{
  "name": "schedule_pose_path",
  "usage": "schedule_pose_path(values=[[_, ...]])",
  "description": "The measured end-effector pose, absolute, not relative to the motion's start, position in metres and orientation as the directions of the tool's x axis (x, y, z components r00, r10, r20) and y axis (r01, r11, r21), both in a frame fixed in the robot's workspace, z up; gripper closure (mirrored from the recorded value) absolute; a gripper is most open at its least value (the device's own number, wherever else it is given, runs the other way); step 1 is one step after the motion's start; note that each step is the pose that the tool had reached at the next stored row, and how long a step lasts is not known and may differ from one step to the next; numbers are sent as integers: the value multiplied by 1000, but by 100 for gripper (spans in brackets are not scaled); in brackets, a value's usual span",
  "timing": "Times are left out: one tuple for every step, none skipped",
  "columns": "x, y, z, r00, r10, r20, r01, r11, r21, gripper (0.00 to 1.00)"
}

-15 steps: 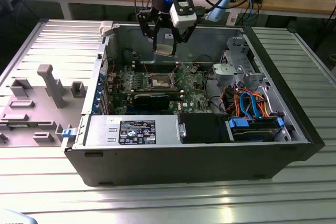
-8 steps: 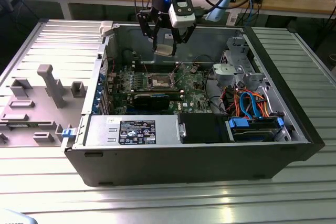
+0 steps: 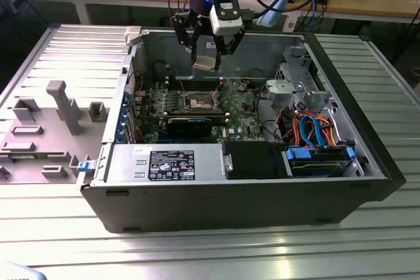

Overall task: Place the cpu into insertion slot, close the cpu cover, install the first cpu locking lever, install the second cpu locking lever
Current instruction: 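Place the cpu into insertion slot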

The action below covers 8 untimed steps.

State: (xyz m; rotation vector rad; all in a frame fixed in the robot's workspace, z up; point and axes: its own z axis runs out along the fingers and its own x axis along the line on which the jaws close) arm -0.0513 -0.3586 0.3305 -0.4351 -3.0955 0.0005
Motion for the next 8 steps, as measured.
schedule_pose_path(values=[[-51,-359,331,-960,279,15,279,960,-3,45],[-51,-359,330,-960,281,15,281,960,-3,45],[-51,-359,330,-958,285,15,285,959,-3,45],[-51,-359,330,-958,287,15,287,958,-4,45],[-51,-359,330,-957,289,15,289,957,-4,45],[-51,-359,330,-957,291,15,291,957,-4,45],[-51,-359,330,-956,293,15,293,956,-4,45],[-51,-359,330,-955,295,15,295,955,-5,45]])
